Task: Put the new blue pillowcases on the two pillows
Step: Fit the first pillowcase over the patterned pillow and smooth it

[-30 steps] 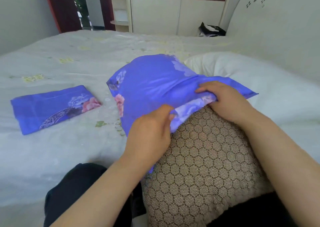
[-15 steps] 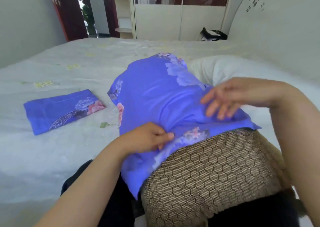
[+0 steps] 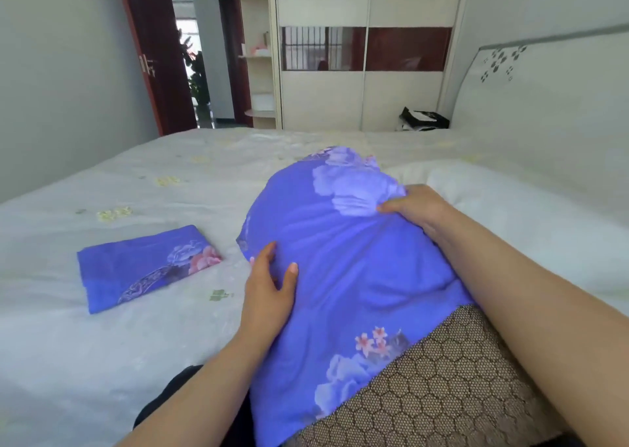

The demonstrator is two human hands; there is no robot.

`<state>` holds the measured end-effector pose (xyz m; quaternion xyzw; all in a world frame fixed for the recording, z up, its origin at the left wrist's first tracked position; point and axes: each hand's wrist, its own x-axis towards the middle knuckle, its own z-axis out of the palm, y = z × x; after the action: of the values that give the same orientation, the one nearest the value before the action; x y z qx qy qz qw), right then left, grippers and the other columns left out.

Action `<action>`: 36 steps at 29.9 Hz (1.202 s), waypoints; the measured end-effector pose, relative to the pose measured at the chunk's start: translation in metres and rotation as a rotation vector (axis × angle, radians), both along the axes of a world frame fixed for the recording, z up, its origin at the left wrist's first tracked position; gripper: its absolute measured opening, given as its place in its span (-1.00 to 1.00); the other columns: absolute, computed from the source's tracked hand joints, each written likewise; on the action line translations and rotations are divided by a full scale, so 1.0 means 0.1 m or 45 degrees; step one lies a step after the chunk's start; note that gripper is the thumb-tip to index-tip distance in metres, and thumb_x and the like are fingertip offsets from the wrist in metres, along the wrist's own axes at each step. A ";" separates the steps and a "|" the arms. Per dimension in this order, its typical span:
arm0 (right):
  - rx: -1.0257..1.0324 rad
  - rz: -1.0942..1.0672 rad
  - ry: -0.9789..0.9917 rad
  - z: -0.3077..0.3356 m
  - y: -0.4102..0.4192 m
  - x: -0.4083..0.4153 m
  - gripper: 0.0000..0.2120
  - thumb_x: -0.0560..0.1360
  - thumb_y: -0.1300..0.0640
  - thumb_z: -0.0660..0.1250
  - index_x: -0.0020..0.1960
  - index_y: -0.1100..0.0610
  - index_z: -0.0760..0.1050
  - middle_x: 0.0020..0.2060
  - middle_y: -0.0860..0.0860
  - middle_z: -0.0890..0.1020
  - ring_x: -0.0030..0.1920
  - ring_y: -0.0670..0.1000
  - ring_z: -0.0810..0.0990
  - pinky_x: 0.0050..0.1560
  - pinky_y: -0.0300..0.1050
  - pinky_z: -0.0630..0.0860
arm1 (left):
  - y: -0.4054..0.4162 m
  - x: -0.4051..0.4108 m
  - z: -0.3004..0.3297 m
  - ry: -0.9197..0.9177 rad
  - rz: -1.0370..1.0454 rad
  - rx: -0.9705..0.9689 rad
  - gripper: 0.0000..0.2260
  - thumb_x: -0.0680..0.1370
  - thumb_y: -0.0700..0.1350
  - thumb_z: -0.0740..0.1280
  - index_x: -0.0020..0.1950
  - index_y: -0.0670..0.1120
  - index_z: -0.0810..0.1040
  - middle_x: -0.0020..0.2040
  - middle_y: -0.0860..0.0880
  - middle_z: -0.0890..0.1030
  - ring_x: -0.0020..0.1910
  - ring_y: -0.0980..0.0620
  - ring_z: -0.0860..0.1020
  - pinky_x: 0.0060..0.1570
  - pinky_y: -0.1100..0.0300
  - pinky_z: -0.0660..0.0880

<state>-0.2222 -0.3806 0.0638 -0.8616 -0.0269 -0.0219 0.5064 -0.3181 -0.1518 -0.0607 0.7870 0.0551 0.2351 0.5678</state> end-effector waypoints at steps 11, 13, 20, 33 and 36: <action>-1.463 0.192 -2.382 1.25 0.91 -0.07 -0.79 0.40 0.36 0.19 -0.25 0.07 0.42 -0.38 0.03 0.49 -0.37 0.06 0.46 -0.33 -0.11 0.30 | 0.36 0.08 0.75 -0.718 0.636 0.588 -0.29 0.48 0.00 0.42 0.51 -0.09 0.12 0.53 -0.21 -0.02 0.51 -0.12 0.04 0.44 0.04 0.08; -1.454 0.133 -2.472 1.09 0.88 0.06 -0.76 0.45 0.39 0.18 -0.24 0.07 0.38 -0.36 0.05 0.47 -0.33 0.07 0.44 -0.21 -0.05 0.32 | 0.53 0.05 0.87 -0.935 0.761 0.941 -0.36 0.50 -0.03 0.40 0.47 -0.12 0.17 0.48 -0.28 0.06 0.49 -0.22 0.07 0.44 -0.04 0.11; -1.523 0.220 -1.628 -0.21 0.54 0.25 -0.86 0.25 0.18 0.15 -0.18 0.12 0.33 -0.33 0.08 0.48 -0.28 0.13 0.49 -0.18 -0.02 0.22 | 0.13 -0.26 0.75 -0.673 0.406 1.607 -0.63 0.51 0.01 0.33 0.27 -0.11 0.50 0.45 -0.21 0.32 0.44 -0.21 0.27 0.38 -0.10 0.21; -1.534 -0.004 -1.070 -0.64 0.06 -0.30 -0.87 0.20 0.14 0.40 -0.36 0.20 0.52 -0.35 0.17 0.56 -0.28 0.20 0.58 -0.31 -0.03 0.46 | 0.88 0.07 1.60 0.770 -0.485 0.770 -0.66 0.58 0.13 0.20 0.18 -0.07 0.51 -0.03 -0.06 0.64 -0.19 -0.02 0.59 -0.27 0.17 0.56; -1.669 -0.073 -0.536 -0.52 0.08 -0.56 -0.84 0.41 0.22 0.34 -0.01 0.20 0.56 0.03 0.20 0.55 -0.07 0.21 0.61 -0.24 -0.09 0.43 | 1.02 0.26 1.07 0.754 -0.132 0.987 -0.37 0.48 0.38 0.10 0.26 -0.08 0.50 0.24 -0.13 0.53 0.17 -0.12 0.51 0.17 0.07 0.42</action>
<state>-0.2782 -0.3725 0.0117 -0.9678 -0.1094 -0.1814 -0.1362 -0.2917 -0.0503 0.0468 0.9752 0.0834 -0.0241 0.2038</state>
